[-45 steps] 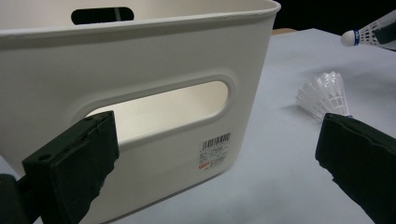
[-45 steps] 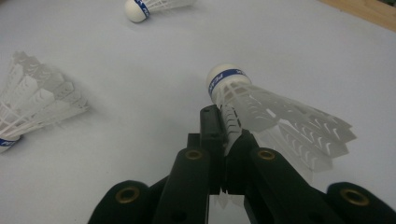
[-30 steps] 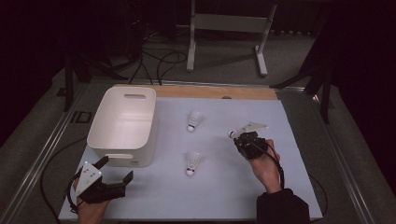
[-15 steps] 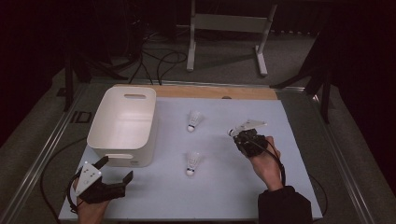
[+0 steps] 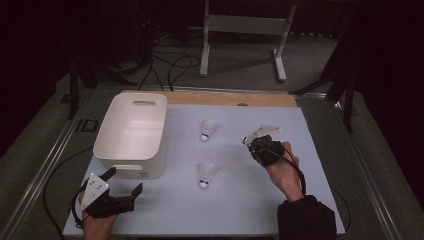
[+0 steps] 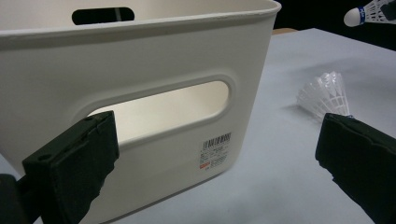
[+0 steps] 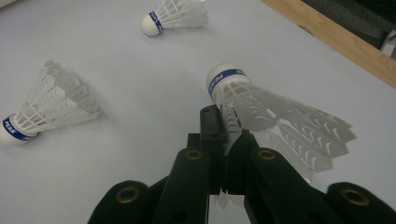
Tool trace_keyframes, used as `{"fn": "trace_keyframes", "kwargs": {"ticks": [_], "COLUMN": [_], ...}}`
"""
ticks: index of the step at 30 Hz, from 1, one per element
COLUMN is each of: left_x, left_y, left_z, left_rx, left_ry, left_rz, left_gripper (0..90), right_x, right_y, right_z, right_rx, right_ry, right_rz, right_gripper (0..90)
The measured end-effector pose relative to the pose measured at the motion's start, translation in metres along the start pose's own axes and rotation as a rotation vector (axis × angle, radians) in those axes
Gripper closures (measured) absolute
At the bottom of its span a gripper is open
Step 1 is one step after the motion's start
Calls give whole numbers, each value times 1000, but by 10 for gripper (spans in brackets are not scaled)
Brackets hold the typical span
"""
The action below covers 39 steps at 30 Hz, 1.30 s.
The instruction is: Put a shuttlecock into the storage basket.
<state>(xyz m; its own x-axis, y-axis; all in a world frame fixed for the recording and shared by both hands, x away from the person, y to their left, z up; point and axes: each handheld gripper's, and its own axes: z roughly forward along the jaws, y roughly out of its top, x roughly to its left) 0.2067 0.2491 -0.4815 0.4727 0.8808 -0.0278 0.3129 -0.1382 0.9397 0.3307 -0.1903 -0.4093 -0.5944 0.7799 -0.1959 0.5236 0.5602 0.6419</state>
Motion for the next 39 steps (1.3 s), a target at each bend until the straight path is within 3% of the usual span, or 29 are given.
{"fn": "trace_keyframes", "kwargs": {"ticks": [16, 39], "left_x": [0, 0], "left_y": [0, 0], "left_z": [0, 0], "left_rx": [1, 0], "left_ry": [-1, 0], "left_rz": [0, 0], "left_gripper": [1, 1], "right_x": [0, -10], "right_y": [13, 28], "right_z": [-3, -5], "right_rx": [1, -75], "right_ry": [7, 103], "right_rz": [-42, -43], "right_gripper": [892, 892]}}
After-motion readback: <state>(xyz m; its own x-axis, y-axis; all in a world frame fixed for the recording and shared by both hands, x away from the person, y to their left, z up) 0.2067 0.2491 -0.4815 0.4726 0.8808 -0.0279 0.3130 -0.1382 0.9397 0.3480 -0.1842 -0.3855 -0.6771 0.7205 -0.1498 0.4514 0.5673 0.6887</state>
